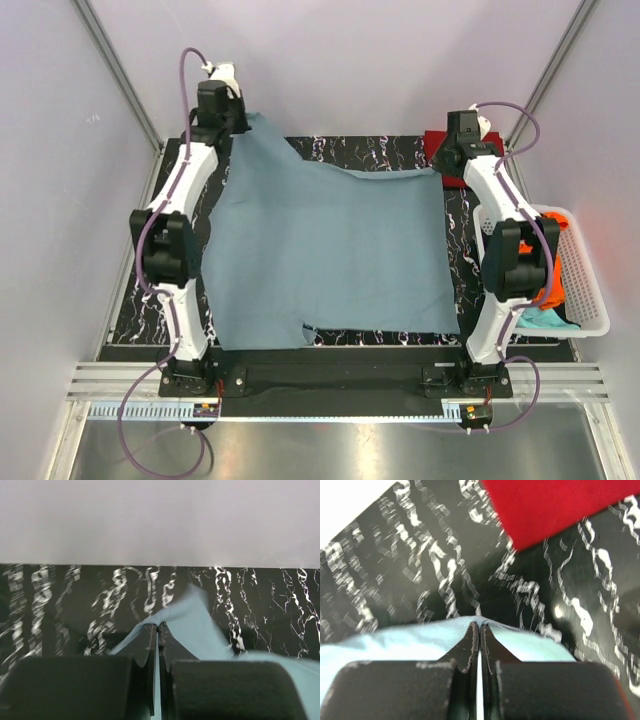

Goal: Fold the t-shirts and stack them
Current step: Flatten the tshirt out

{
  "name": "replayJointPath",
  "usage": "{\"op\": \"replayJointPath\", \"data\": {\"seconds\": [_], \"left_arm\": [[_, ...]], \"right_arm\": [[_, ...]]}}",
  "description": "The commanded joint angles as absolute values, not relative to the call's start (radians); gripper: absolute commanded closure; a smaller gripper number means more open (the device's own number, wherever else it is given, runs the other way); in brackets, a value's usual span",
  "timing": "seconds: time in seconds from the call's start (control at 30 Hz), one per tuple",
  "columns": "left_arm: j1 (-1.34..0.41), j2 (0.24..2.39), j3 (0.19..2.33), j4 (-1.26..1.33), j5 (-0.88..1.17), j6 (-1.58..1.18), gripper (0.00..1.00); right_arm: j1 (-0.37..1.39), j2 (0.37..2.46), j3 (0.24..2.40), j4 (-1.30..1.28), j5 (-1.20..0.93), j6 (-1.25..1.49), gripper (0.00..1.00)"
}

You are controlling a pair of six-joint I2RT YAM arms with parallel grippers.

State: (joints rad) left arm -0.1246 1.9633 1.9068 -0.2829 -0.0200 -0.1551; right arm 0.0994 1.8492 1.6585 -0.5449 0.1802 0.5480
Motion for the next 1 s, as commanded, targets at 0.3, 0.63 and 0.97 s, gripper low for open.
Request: {"op": "replayJointPath", "data": {"seconds": [0.3,0.63,0.97], "left_arm": [[-0.120,1.912,2.125,-0.077,0.123,-0.230,1.00],[-0.123,1.367,1.979,-0.077,0.135,-0.276,1.00],[-0.121,0.914,2.003,-0.241,0.098,-0.298,1.00]], "right_arm": [[0.072,1.862,1.858,-0.451,0.106,0.456,1.00],[0.071,1.412,1.781,-0.433,0.043,0.443,1.00],[0.077,0.929,1.747,-0.463,0.002,0.543,1.00]]}}
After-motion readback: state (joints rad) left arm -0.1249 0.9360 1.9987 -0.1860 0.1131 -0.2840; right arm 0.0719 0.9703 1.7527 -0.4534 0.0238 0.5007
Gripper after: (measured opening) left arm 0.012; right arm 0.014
